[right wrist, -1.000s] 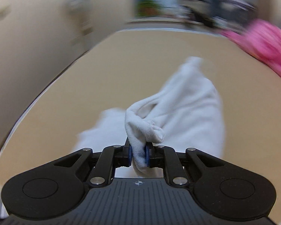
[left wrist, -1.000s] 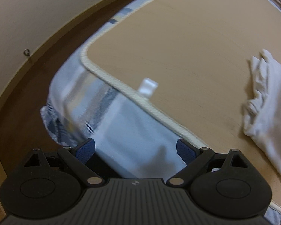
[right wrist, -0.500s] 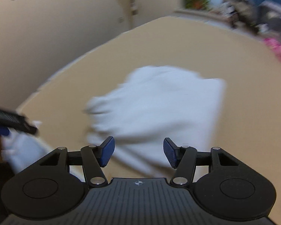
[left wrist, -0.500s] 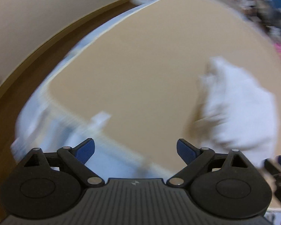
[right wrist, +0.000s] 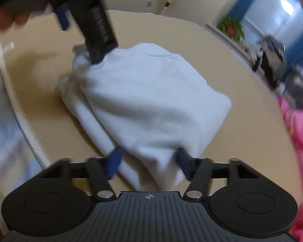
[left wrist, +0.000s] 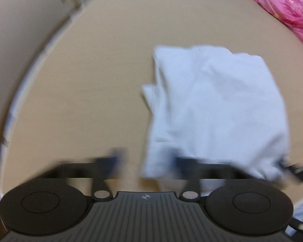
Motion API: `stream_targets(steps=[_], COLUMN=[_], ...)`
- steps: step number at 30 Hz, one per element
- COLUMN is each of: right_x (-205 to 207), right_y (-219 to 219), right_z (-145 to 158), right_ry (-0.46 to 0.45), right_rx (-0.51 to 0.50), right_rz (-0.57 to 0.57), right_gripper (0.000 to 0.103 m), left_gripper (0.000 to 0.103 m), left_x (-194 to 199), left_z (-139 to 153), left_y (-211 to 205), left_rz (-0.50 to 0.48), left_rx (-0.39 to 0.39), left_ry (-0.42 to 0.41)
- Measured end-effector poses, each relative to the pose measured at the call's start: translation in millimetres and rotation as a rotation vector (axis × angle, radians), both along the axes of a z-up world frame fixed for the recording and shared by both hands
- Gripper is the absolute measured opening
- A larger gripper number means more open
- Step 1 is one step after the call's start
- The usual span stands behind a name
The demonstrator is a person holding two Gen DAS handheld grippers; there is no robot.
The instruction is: Fold small clothes
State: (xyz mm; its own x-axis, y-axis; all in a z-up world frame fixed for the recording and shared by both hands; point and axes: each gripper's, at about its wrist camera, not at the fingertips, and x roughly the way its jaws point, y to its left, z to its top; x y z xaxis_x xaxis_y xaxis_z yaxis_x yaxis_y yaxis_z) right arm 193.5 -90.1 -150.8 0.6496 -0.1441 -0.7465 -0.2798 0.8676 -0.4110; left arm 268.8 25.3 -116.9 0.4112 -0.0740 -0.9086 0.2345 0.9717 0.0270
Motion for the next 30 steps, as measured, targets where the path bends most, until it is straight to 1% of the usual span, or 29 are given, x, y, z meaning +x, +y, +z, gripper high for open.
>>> stream_targets(steps=[1, 3, 4, 5, 7, 8, 9, 10, 12, 13, 14, 16, 18, 19, 20, 21, 22, 23, 25, 26, 27, 29, 30], right_x=[0.8, -0.3, -2.0, -6.3, -18.7, -25.2, -28.5, -29.6, -25.9, -23.2, -19.6, -15.2, -16.1, -17.7, -20.1, -22.9, -27.4, -31.4, -33.1, -30.2, -23.5, -3.0, 7.7], right_y=[-6.7, -24.9, -32.8, -39.4, -49.9, -54.3, -57.2, -59.4, -59.1, -57.4, -55.4, -57.1, -61.6, -64.2, -66.9, -68.8, -71.0, -75.6, -90.6, -101.3, -114.0, -141.9, -154.9], right_z=[5.6, 22.1, 30.3, 39.1, 53.8, 56.2, 53.8, 47.1, 26.6, 15.9, 6.6, 0.8, 6.0, 8.5, 10.7, 13.5, 17.9, 23.9, 39.2, 47.8, 56.0, 70.1, 74.8], right_ry=[-0.006, -0.012, -0.018, -0.030, -0.052, -0.050, -0.038, -0.015, 0.053, 0.075, 0.086, 0.101, 0.111, 0.129, 0.160, 0.187, 0.199, 0.197, 0.175, 0.164, 0.151, 0.110, 0.090], right_rx=[0.032, 0.141, 0.183, 0.212, 0.252, 0.263, 0.267, 0.277, 0.312, 0.312, 0.302, 0.316, 0.339, 0.345, 0.350, 0.352, 0.356, 0.364, 0.436, 0.495, 0.557, 0.686, 0.734], right_rz=[-0.023, -0.071, -0.090, -0.101, -0.103, -0.097, -0.095, -0.094, -0.103, -0.115, -0.131, -0.165, -0.179, -0.174, -0.162, -0.149, -0.138, -0.139, -0.160, -0.185, -0.223, -0.317, -0.355], right_gripper=[0.004, 0.003, 0.003, 0.003, 0.003, 0.003, 0.003, 0.003, 0.003, 0.003, 0.004, 0.004, 0.004, 0.005, 0.013, 0.018, 0.034, 0.054, 0.068, 0.074, 0.076, 0.083, 0.083], left_gripper=[0.007, 0.006, 0.006, 0.006, 0.006, 0.006, 0.007, 0.007, 0.008, 0.008, 0.015, 0.028, 0.066, 0.071, 0.071, 0.071, 0.070, 0.071, 0.075, 0.085, 0.091, 0.092, 0.092], left_x=[0.0, -10.1, -15.9, -23.5, -43.1, -47.4, -48.1, -47.3, -38.2, -33.4, -30.4, -30.9, -36.0, -40.7, -46.2, -51.8, -59.8, -71.1, -88.8, -94.6, -95.3, -95.3, -91.1], left_z=[2.9, 14.0, 20.9, 28.5, 44.2, 44.0, 37.2, 22.3, -14.1, -29.7, -39.0, -35.5, -28.1, -26.6, -25.9, -25.3, -22.5, -18.0, -9.8, -7.3, -5.9, -8.5, -8.6], left_y=[1.4, 1.5, 4.0, 8.1, 22.4, 27.0, 31.8, 34.8, 36.8, 37.3, 39.3, 47.2, 59.8, 67.1, 73.9, 80.8, 88.8, 96.1, 100.3, 96.1, 88.8, 74.8, 68.3], left_rz=[0.022, 0.017, 0.017, 0.019, 0.022, 0.031, 0.038, 0.049, 0.092, 0.109, 0.128, 0.164, 0.209, 0.238, 0.267, 0.286, 0.304, 0.323, 0.347, 0.352, 0.356, 0.361, 0.360], left_rx=[-0.014, -0.015, -0.029, -0.059, -0.132, -0.150, -0.160, -0.141, -0.083, -0.051, -0.039, -0.068, -0.064, -0.055, -0.047, -0.048, -0.082, -0.153, -0.274, -0.320, -0.357, -0.416, -0.440], left_ry=[0.017, -0.026, -0.030, -0.033, -0.069, -0.067, -0.052, -0.023, 0.052, 0.078, 0.094, 0.069, 0.032, 0.012, -0.001, 0.003, 0.002, -0.018, -0.048, -0.051, -0.052, -0.032, -0.013])
